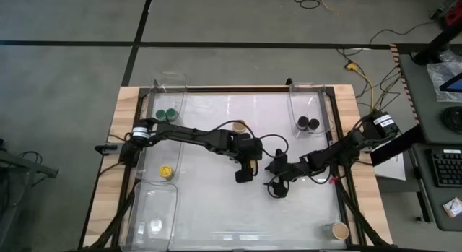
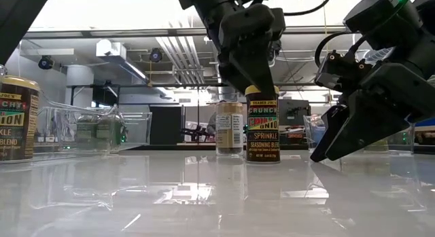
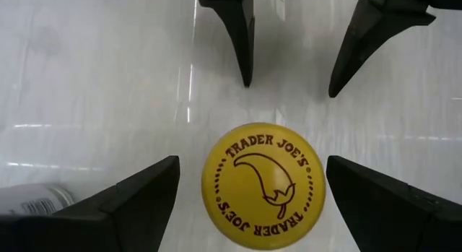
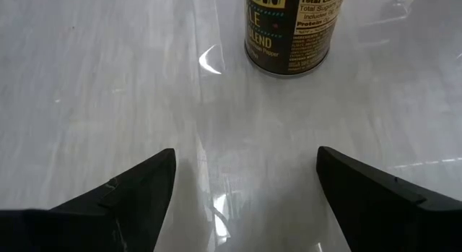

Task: Sort spices by type
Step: Put the yellow spice bottle into the middle left transparent bin

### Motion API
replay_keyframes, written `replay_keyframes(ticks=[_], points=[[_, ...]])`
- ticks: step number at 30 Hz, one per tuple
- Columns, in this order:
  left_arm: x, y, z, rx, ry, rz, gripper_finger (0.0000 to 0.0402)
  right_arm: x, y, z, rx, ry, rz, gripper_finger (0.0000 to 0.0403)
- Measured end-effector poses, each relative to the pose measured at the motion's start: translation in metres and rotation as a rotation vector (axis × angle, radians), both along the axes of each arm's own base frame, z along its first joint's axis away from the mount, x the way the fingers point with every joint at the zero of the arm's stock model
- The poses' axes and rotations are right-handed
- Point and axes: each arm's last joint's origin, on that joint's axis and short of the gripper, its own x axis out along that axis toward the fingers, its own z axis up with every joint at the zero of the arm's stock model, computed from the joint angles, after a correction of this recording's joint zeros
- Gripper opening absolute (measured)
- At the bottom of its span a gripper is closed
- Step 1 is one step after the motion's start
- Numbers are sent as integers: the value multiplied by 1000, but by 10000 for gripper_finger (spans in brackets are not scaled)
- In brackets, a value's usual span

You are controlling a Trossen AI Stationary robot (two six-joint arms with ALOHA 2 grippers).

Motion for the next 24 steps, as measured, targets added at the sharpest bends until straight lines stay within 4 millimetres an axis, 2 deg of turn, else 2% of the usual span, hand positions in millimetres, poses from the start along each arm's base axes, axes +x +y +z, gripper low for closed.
replay_keyframes(ticks=[7, 20, 24], points=[[2, 0, 1, 22, -20, 1, 326, 0, 0, 0, 1, 1, 0, 324], [2, 1, -2, 35, -7, -12, 221, 0, 0, -1, 0, 4, -1, 306], [0, -3, 8, 36, 13, -50, 213, 0, 0, -1, 9, 5, -11, 302]])
